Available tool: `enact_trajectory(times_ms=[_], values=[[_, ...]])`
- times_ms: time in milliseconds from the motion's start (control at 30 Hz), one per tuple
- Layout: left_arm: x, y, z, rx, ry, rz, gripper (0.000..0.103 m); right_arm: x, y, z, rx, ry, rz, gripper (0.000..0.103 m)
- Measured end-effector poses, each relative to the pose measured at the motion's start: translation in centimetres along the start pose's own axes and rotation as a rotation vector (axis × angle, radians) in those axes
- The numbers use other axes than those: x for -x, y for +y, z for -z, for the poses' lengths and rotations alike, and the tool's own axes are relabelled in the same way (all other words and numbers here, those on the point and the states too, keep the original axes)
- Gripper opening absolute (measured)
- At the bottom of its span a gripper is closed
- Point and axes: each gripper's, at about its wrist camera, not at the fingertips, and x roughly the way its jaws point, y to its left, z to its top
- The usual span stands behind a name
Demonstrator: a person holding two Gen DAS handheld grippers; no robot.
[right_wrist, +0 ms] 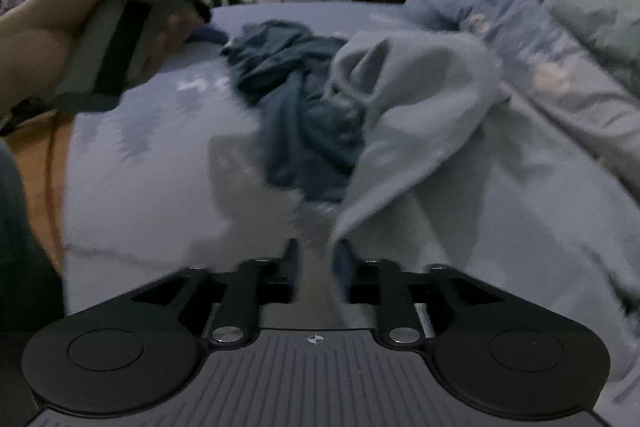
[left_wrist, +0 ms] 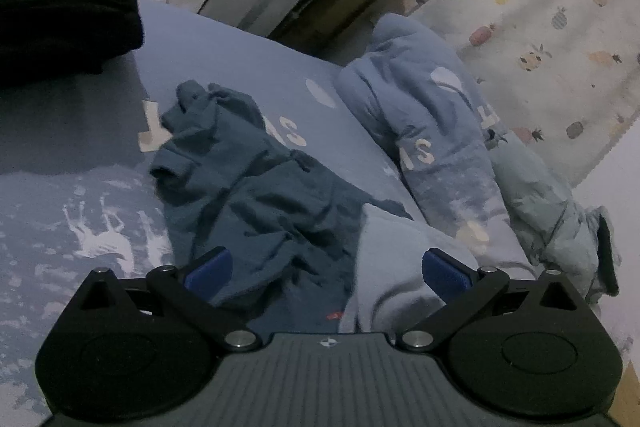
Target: Fold clothes
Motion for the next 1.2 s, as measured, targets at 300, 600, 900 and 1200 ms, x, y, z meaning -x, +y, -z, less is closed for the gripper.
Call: enact_trajectory(times_ms=[300, 600, 900, 1200], values=[[-1.2, 0.3, -0.3, 0.017, 0.013, -0.008, 0.103, 4.5, -5.0, -4.7, -0.244, -0.159, -0.183, 0.079], [-2.1, -0.4, 0.4, 0.027, 0.027, 0.000, 0.103, 4.4, -5.7, -9.0, -0.143, -0.203, -0.159, 0.091], [-2.3, -0.4, 0.8, 0.012, 0.021, -0.006, 0.103, -7.0, -18.6, -10.3, -0.660, -0.260, -0.028, 0.093], [-2.1, -0.2, 0.6, 0.023, 0.039, -0.018, 0.103, -10.3, -16.1, -12.8, -0.484, -0.237, 0.028, 0.020]])
